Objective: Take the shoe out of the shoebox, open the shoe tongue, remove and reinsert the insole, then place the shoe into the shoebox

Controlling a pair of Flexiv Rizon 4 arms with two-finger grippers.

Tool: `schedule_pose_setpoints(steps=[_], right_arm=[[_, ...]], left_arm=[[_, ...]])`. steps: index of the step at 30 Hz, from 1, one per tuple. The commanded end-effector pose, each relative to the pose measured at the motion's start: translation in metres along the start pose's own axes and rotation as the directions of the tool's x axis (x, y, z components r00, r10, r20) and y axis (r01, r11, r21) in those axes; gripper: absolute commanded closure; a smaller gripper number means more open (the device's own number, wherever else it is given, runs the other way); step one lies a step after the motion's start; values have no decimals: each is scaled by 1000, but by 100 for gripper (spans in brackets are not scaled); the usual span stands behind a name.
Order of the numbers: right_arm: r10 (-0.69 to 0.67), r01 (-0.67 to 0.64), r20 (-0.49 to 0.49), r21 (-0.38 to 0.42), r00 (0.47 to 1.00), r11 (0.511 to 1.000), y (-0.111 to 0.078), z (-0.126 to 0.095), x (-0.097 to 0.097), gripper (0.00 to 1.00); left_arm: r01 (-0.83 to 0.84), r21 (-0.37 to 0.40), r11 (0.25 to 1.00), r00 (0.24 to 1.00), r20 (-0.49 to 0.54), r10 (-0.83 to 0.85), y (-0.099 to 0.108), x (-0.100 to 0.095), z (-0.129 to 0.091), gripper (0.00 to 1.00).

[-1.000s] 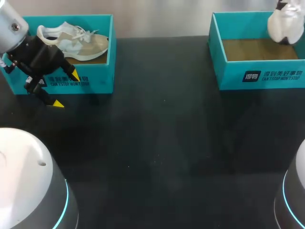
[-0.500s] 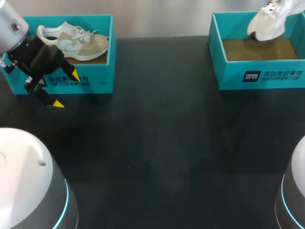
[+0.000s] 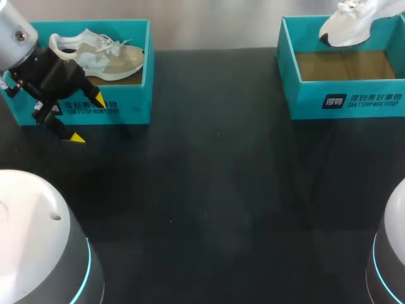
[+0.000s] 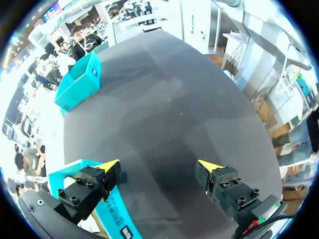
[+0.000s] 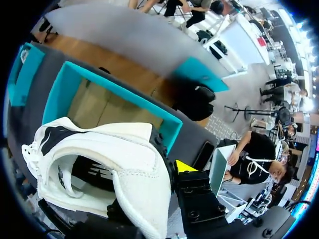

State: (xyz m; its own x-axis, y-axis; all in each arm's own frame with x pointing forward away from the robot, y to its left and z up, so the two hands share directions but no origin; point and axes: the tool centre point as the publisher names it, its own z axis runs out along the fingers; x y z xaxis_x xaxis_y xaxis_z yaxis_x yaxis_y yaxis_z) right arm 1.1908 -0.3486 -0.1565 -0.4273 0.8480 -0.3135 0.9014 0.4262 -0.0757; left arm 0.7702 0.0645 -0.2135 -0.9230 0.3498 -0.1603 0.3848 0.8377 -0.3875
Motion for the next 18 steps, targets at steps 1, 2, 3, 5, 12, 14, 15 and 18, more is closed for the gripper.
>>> schedule_pose_setpoints(steps=[1,2,3,5,12,14,15,18], right_arm=[[125,-125,-19,-13,992,992,-15,10,-7,100],[163,-163,-19,-18,986,986,-21,11,-8,100],[205,-206,-20,-21,978,978,-25,12,-8,100],[266,-266,-29,-19,964,964,-33,14,-7,100],[375,-375,-5,-44,927,926,-46,18,1,100],[375,-375,-5,-44,927,926,-46,18,1,100],[375,-375,-5,-44,927,926,-46,18,1,100],[375,-375,-5,-44,927,926,-46,18,1,100]], left_arm=[[-1,-2,1000,1000,1,1,0,1,-1,0],[-1,-2,1000,1000,1,1,0,1,-1,0],[-1,-2,1000,1000,1,1,0,1,-1,0],[-1,-2,1000,1000,1,1,0,1,-1,0],[-1,-2,1000,1000,1,1,0,1,-1,0],[-1,-2,1000,1000,1,1,0,1,-1,0],[-1,-2,1000,1000,1,1,0,1,-1,0],[-1,-2,1000,1000,1,1,0,1,-1,0]])
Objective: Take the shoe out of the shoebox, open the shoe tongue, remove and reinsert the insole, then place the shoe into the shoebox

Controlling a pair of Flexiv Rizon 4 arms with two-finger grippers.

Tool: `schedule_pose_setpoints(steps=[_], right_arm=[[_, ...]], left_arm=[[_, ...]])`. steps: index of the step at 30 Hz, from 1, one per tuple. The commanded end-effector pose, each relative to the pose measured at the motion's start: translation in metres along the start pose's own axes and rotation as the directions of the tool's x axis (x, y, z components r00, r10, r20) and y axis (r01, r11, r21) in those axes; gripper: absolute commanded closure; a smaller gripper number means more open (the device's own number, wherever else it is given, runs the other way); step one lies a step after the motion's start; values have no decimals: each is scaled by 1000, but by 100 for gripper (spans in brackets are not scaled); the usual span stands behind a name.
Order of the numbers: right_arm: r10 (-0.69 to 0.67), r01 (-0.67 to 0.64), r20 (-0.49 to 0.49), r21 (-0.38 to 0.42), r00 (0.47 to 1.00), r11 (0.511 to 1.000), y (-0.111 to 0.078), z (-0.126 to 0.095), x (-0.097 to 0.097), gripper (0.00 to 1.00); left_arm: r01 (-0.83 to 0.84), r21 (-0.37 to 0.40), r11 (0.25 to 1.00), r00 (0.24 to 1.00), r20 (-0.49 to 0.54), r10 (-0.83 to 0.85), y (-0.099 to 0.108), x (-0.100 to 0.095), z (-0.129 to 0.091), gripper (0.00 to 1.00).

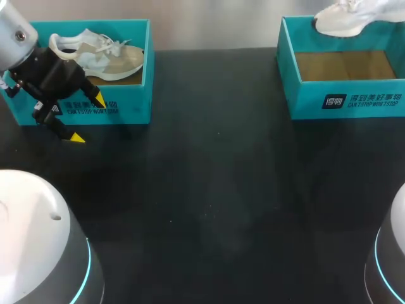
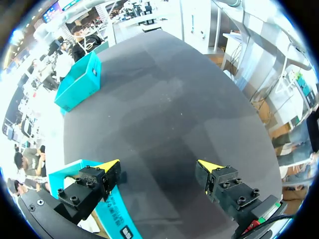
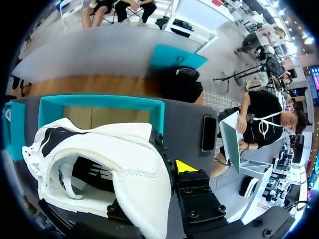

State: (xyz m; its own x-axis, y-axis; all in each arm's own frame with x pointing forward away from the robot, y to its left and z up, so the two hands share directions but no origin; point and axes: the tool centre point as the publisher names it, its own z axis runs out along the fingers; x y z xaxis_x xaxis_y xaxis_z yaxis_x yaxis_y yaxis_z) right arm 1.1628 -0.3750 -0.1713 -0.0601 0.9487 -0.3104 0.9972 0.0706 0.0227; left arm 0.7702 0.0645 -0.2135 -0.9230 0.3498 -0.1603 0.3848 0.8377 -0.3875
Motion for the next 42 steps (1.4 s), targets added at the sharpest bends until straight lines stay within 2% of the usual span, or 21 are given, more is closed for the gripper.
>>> schedule_pose_setpoints(steps=[1,8,13,30,42], right_arm=[[1,-1,4,-69,1000,998,-13,-2,2,100],[1,-1,4,-69,1000,998,-13,-2,2,100],[116,-115,1,-73,993,991,-29,18,10,100],[152,-152,-9,-87,988,985,-60,56,36,100],[166,-169,-35,-96,986,981,-70,56,40,100]], left_arm=[[-1,-2,1000,1000,1,1,0,1,-1,0],[-1,-2,1000,1000,1,1,0,1,-1,0],[-1,-2,1000,1000,1,1,0,1,-1,0],[-1,-2,1000,1000,1,1,0,1,-1,0],[-1,-2,1000,1000,1,1,0,1,-1,0]])
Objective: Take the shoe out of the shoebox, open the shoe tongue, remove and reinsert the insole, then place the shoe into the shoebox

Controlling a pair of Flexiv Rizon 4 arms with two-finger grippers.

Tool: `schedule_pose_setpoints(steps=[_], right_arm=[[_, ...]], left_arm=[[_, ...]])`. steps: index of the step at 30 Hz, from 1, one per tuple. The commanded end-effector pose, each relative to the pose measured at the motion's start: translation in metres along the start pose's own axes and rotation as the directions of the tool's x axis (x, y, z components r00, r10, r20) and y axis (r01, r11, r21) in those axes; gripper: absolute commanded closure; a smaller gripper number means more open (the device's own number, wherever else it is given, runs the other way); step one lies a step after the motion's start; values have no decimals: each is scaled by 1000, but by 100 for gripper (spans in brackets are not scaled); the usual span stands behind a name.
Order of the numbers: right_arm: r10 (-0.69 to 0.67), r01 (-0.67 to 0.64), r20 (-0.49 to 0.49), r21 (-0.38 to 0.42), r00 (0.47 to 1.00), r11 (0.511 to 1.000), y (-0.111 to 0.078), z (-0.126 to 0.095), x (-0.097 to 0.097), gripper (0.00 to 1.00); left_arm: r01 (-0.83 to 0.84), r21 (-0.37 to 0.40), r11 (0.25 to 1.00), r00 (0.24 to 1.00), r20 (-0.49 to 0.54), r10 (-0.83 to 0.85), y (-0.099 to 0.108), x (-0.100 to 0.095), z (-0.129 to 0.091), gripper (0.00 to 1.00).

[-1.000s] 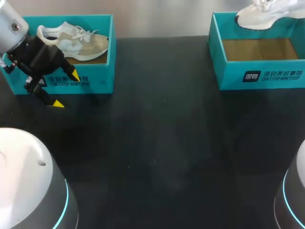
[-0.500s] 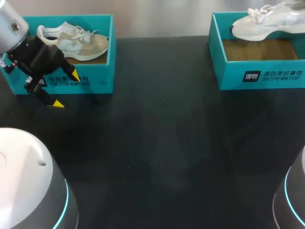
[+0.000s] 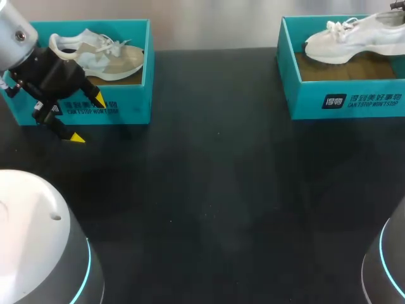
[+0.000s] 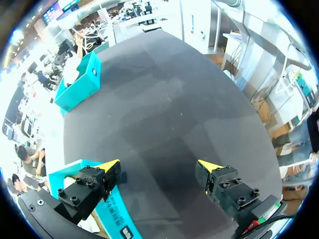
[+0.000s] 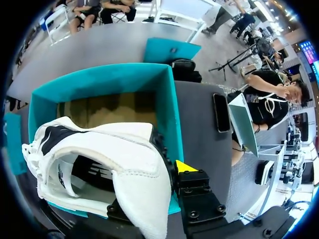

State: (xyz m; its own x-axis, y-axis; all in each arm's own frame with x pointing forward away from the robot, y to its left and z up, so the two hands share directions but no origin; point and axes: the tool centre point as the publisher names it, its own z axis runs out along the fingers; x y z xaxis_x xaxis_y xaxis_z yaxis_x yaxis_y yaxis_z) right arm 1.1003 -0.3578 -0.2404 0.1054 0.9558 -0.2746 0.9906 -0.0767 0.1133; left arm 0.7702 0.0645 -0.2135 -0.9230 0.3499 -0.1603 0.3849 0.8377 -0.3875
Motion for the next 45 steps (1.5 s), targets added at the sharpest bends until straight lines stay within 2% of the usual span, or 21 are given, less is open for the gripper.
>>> schedule_pose_setpoints(steps=[1,24,28,37,45], right_arm=[[0,0,-6,-55,1000,998,-6,-2,-3,100],[0,0,-6,-55,1000,998,-6,-2,-3,100],[7,-6,3,-85,1000,996,-7,-2,-3,100],[-15,14,-11,-101,1000,995,-13,18,2,100],[-20,17,-25,-110,999,994,-15,26,4,100]], left_arm=[[-1,-2,1000,1000,1,1,0,1,-1,0],[-1,-2,1000,1000,1,1,0,1,-1,0],[-1,-2,1000,1000,1,1,0,1,-1,0],[-1,-2,1000,1000,1,1,0,1,-1,0],[-1,-2,1000,1000,1,1,0,1,-1,0]])
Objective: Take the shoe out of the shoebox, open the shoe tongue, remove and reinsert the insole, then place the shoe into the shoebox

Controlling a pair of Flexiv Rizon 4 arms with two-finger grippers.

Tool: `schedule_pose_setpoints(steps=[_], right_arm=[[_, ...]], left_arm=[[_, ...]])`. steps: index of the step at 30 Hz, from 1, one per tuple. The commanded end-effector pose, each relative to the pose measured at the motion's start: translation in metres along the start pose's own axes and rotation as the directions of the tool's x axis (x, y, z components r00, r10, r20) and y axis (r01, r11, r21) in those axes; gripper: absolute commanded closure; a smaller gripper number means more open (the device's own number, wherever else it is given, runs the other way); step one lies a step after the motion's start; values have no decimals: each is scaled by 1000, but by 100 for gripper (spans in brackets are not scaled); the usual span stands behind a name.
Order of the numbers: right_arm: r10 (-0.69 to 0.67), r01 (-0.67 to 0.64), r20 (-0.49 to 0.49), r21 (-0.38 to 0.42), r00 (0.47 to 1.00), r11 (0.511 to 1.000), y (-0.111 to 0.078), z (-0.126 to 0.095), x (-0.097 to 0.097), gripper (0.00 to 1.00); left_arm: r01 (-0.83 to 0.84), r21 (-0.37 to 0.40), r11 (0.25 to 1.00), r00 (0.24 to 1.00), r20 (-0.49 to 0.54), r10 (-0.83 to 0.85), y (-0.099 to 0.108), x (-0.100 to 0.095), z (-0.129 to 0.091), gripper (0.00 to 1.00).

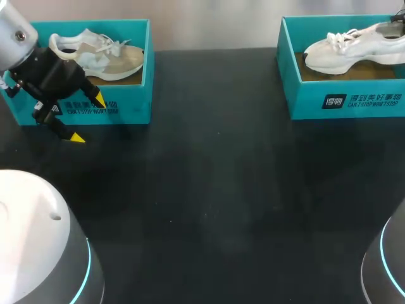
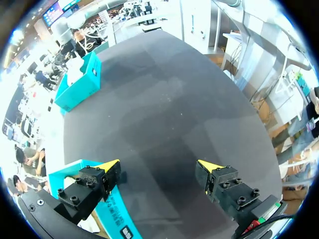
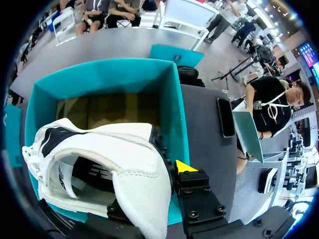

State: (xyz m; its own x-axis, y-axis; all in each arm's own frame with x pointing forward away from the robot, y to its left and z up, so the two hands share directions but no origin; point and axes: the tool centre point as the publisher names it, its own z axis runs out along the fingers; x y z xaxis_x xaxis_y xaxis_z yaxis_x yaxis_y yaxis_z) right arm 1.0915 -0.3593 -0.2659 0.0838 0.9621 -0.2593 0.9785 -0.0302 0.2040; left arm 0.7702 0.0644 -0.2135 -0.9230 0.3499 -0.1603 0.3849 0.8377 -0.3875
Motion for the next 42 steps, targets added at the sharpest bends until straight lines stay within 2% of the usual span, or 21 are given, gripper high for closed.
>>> schedule_pose_setpoints(steps=[1,11,17,36,42], right_arm=[[0,0,-12,-7,1000,1000,-5,3,0,100],[-16,16,-12,8,1000,1000,-16,21,10,100],[-40,40,-14,7,999,999,-22,24,18,100],[-36,36,-5,58,999,998,-53,42,23,100],[-52,53,-6,62,999,997,-61,44,33,100]], left_arm=[[-1,-2,1000,1000,1,1,0,1,-1,0],[-1,-2,1000,1000,1,1,0,1,-1,0],[-1,-2,1000,1000,1,1,0,1,-1,0],[-1,-2,1000,1000,1,1,0,1,-1,0],[-1,-2,1000,1000,1,1,0,1,-1,0]])
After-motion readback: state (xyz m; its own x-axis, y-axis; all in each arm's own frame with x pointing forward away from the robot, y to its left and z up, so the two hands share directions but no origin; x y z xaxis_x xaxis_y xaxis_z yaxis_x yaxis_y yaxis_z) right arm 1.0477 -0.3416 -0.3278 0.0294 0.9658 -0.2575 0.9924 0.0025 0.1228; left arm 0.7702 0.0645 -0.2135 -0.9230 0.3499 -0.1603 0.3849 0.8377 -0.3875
